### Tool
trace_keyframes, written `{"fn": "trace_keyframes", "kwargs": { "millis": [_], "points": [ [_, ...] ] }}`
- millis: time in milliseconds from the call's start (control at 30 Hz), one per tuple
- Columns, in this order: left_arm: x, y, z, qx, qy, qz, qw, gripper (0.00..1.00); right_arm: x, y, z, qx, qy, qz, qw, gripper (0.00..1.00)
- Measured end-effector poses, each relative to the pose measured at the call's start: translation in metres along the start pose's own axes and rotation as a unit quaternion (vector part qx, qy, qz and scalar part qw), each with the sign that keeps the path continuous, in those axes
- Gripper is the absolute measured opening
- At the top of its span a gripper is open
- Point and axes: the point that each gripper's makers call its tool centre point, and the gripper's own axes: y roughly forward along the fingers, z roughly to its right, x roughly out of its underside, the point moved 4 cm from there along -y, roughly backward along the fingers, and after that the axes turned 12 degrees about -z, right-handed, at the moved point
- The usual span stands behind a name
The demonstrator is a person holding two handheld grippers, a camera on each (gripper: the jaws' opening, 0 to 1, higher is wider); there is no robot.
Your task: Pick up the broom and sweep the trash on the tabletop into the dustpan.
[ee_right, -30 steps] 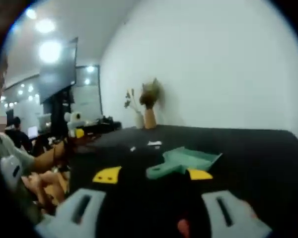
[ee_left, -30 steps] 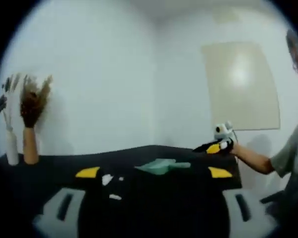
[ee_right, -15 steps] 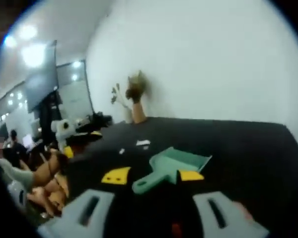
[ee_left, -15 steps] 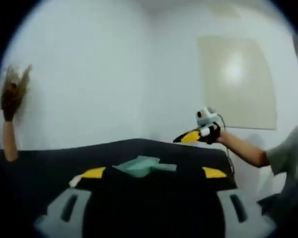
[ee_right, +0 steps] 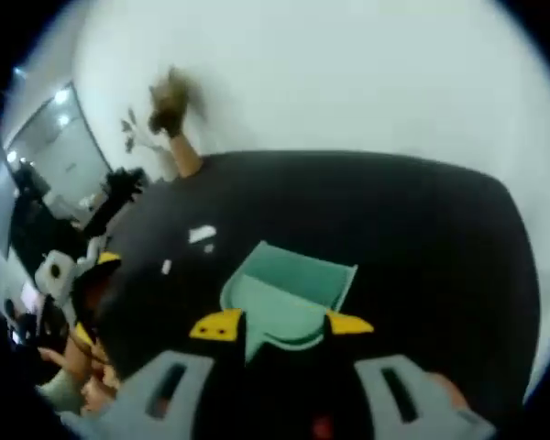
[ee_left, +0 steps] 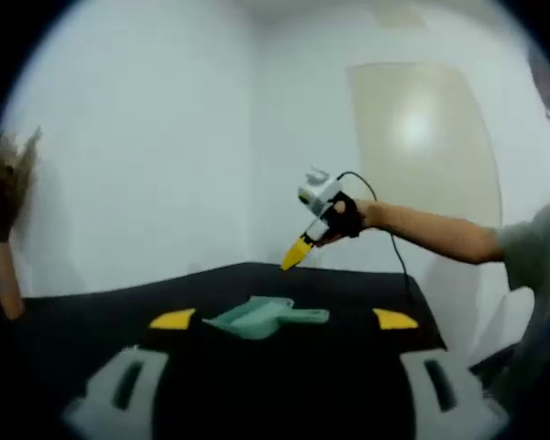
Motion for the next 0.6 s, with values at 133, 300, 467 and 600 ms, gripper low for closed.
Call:
{"fn": "trace_keyframes", "kwargs": {
  "millis": [133, 300, 467, 600],
  "points": [
    [0.002, -0.001, -0.014, -0.003, 0.002, -0.013, 0.9999, 0.75, -0.003, 0.014, -0.006, 0.009, 0.006, -0.039, 0.9992, 0.31],
    [0.001, -0.002, -0.026, -0.003, 0.004, -0.022, 0.9997, 0.75, -0.01, 0.033, -0.003, 0.031, -0.001, -0.082, 0.9962, 0.32],
    [0.001, -0.001, -0.032, 0.001, 0.012, -0.028, 0.9995, 0.76, -0.014, 0.05, -0.003, 0.034, 0.004, -0.126, 0.9914, 0.33],
    [0.002, 0.002, -0.033, 0.007, 0.012, -0.028, 0.9995, 0.76, -0.018, 0.066, -0.002, 0.05, 0.006, -0.161, 0.9856, 0.31]
  ]
}}
